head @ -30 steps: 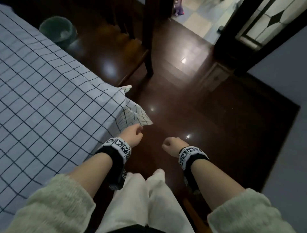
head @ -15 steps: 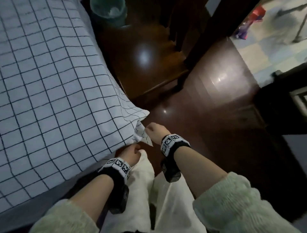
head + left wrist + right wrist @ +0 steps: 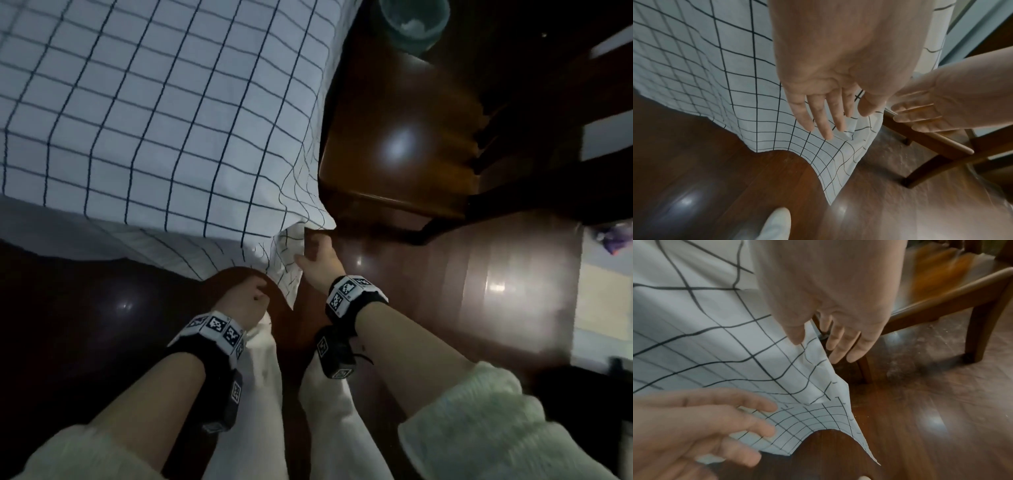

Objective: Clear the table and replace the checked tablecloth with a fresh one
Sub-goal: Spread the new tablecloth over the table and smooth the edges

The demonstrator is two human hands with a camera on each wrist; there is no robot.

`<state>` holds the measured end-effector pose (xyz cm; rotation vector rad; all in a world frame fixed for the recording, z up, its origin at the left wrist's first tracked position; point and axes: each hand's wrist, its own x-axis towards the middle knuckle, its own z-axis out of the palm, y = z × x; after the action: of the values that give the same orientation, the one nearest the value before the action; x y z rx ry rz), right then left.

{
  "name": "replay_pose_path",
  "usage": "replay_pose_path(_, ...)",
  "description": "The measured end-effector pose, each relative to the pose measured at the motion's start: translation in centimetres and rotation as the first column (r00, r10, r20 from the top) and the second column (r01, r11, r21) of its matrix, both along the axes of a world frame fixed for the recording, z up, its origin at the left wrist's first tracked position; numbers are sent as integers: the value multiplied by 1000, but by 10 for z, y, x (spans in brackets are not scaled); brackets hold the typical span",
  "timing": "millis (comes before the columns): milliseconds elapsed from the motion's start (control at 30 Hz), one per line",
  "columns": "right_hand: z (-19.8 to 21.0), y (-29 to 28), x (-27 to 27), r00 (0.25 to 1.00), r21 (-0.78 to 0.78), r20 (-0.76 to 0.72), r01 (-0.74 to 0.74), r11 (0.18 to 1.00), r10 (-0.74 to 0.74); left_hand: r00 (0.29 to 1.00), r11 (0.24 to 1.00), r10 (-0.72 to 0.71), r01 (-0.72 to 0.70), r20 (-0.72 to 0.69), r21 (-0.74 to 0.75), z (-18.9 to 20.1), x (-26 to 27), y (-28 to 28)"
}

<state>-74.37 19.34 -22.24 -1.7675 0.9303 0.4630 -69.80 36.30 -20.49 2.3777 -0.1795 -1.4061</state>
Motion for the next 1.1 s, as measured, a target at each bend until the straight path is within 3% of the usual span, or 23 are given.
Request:
replay_pose_path(200,-25,1,8,979,150,98,160,976,-176,968,964,244,-236,55,-123,-24,-15,7)
replay_pose_path(367,-32,11,23,925,96,168,328,940,-340,940,921,334,-311,64,-236,-30,-21,25)
replay_pose_path(500,-38,15,23,968,-21,134,215,976,-210,939,915,337,-311,64,-257,-32,-29,43)
replay_pose_path(567,-39,22,10,967,-31,115,231,972,-226,941,920,330,-302,75,-250,-28,-36,47)
replay_pose_path(667,-44,34,-21,951,85,69,294,952,-300,943,927,324,-300,78,-226,-24,-48,48)
replay_pose_path(867,-41,35,-78,956,262,-56,292,920,-287,945,935,308,-280,109,-216,-26,-85,34)
replay_pose_path(967,-31,27,-99,975,378,-15,213,901,-224,930,938,307,-259,201,-232,-27,-108,22)
replay_pose_path(1100,-11,17,-124,999,516,31,-8,857,-10,866,941,321,-247,383,-231,-23,-138,3)
